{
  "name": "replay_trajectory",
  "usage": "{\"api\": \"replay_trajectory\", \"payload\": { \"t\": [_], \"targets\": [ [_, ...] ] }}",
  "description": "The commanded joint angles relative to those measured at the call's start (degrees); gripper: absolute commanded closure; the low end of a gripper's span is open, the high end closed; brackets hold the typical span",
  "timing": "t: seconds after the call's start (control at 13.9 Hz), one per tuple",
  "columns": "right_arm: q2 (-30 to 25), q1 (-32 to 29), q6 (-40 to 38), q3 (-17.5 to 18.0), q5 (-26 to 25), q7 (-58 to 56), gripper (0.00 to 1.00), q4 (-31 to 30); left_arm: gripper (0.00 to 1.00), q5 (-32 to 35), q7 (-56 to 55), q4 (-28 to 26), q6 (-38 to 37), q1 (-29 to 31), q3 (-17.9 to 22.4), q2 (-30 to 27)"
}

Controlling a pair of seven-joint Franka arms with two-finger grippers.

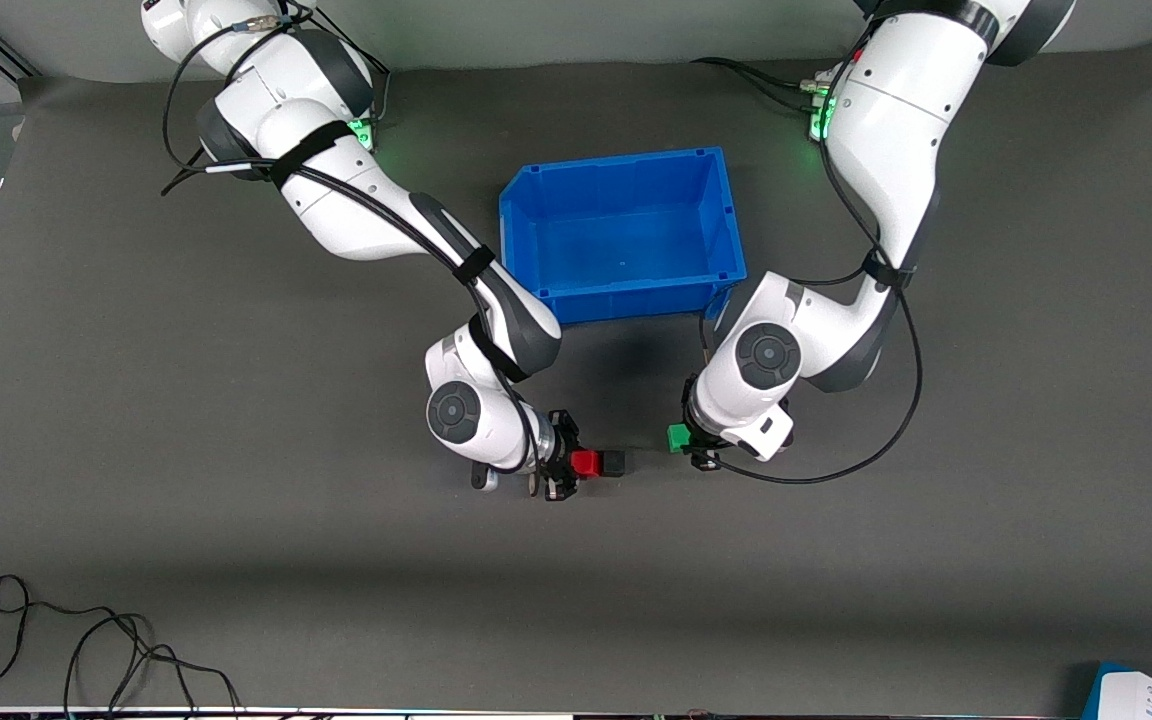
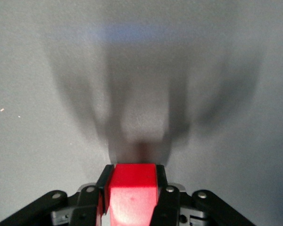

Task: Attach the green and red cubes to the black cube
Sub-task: 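Carry the green cube with the left gripper toward the black cube, then press the red and green cubes against the black cube with both grippers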

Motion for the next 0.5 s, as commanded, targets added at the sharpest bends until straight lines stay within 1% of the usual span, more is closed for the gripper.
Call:
{"api": "replay_trajectory", "payload": {
  "t": [0.0, 0.14, 0.29, 0.43],
  "targets": [
    [1.4, 1.2, 0.4, -0.1, -1.0, 2.7, 0.81, 2.0, 1.0, 0.5, 1.6, 2.1, 1.8, -0.9, 0.6, 2.2],
    [1.5, 1.2, 0.5, -0.2, -1.1, 2.7, 0.8, 1.9, 1.0, 0.6, 1.9, 2.7, 3.2, -1.4, 0.6, 3.2],
    [2.7, 1.3, 2.7, -0.2, -1.1, 2.3, 0.81, 2.3, 1.0, 2.0, 2.0, 4.4, 3.4, -1.4, 0.6, 4.6],
    [2.7, 2.0, 3.5, -0.2, -1.3, 1.6, 0.81, 2.4, 1.0, 2.4, 2.0, 5.9, 3.4, -1.4, 0.6, 5.8]
  ]
}}
